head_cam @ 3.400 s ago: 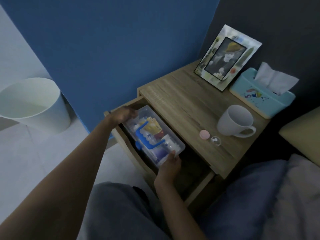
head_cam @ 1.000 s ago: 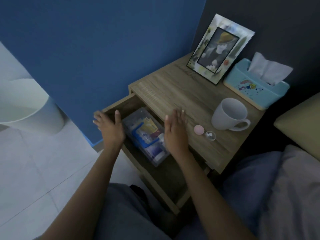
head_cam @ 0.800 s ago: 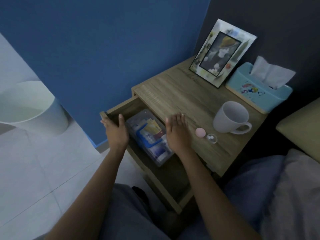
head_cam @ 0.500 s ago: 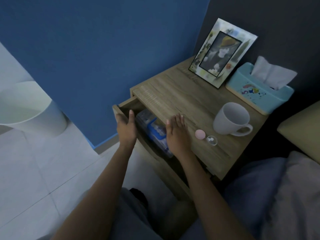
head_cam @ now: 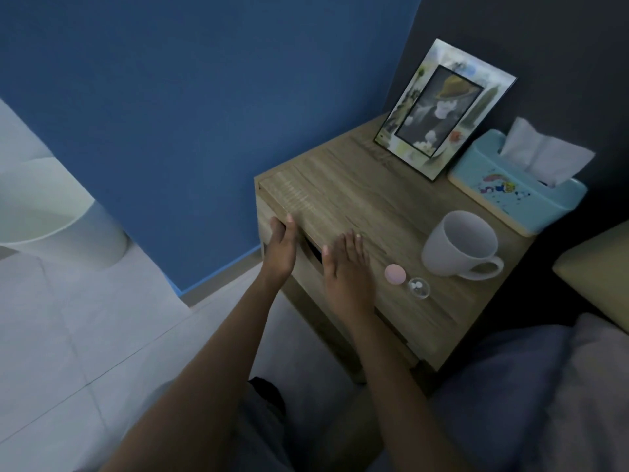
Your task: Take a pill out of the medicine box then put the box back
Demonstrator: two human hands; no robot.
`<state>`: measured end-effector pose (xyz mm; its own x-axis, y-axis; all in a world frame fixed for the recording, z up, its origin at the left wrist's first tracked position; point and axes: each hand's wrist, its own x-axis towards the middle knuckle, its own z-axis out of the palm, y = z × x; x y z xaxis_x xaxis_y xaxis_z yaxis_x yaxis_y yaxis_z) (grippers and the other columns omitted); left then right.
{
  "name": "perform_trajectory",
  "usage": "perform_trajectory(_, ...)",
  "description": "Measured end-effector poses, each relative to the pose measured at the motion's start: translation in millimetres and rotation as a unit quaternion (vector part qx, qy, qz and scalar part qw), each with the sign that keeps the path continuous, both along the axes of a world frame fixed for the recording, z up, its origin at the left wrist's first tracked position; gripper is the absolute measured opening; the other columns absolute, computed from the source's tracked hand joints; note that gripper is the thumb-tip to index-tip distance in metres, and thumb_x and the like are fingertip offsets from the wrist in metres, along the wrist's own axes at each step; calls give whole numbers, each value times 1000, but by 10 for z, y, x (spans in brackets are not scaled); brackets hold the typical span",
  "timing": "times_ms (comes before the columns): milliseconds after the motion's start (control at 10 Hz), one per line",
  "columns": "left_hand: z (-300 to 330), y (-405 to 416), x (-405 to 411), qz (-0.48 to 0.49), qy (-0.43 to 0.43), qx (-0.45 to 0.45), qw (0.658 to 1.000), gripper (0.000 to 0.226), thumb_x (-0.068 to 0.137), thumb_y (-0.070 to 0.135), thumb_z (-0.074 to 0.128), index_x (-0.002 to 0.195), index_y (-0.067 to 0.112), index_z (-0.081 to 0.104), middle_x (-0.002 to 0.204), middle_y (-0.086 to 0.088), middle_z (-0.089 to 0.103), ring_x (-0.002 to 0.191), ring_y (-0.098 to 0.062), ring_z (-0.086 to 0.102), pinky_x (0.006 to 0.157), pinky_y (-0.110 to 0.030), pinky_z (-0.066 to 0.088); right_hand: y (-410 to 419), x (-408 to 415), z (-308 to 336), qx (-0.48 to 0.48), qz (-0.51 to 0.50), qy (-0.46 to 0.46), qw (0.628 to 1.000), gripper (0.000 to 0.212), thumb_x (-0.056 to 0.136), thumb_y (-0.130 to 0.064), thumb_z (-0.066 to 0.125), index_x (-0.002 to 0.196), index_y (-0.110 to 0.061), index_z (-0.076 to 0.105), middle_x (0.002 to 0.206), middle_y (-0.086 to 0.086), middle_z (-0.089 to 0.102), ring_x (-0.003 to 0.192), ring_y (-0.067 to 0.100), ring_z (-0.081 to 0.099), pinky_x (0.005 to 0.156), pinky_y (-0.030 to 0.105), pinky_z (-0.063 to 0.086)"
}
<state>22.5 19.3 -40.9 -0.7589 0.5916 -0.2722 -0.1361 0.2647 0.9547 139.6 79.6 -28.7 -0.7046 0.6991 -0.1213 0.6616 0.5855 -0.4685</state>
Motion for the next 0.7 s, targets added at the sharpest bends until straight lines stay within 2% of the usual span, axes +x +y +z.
perform_trajectory(100,44,31,-20,-16,-5,-13,1000,75,94,61,21,151,13,11,157,1,23,144,-14,20,101,-23,15,-5,5,2,-5,-3,3,1000,68,98,-50,8,152,-10,12,163,5,5,151,15,-3,123,34,0)
perform_trajectory(200,73,44,-50,-37,-19,-7,999,80,91,65,22,151,15,4,160,1,15,146,-16,16,106,-26,13,-13,7,14,-6,0,2,1000,68,98,-50,10,153,-10,11,163,5,4,151,15,-4,123,34,-1)
perform_trajectory(300,90,53,-109,-66,-40,-29,997,88,88,71,20,152,16,-4,162,2,2,148,-18,6,119,-39,10,-12,8,26,-3,3,-1,1000,66,99,-49,12,153,-9,12,163,5,5,151,15,-3,123,34,-1)
perform_trajectory(400,78,15,-153,-86,-28,-45,995,87,88,71,16,152,16,-2,162,2,0,148,-16,3,117,-36,5,-15,10,24,5,6,-4,1000,66,99,-48,12,153,-9,13,163,6,6,151,16,-2,123,34,0)
perform_trajectory(500,102,-76,-171,-98,-13,-44,994,85,87,71,13,153,19,6,162,0,4,149,-17,3,122,-44,4,-16,14,35,1,6,2,1000,66,100,-48,13,152,-7,15,163,7,8,151,17,-1,123,34,0)
perform_trajectory(700,240,-343,-219,-107,36,-79,991,78,90,67,16,153,20,10,161,2,6,148,-15,5,120,-37,4,-10,38,83,-2,5,-13,1000,67,100,-47,13,152,-5,15,162,11,10,151,20,1,122,36,1)
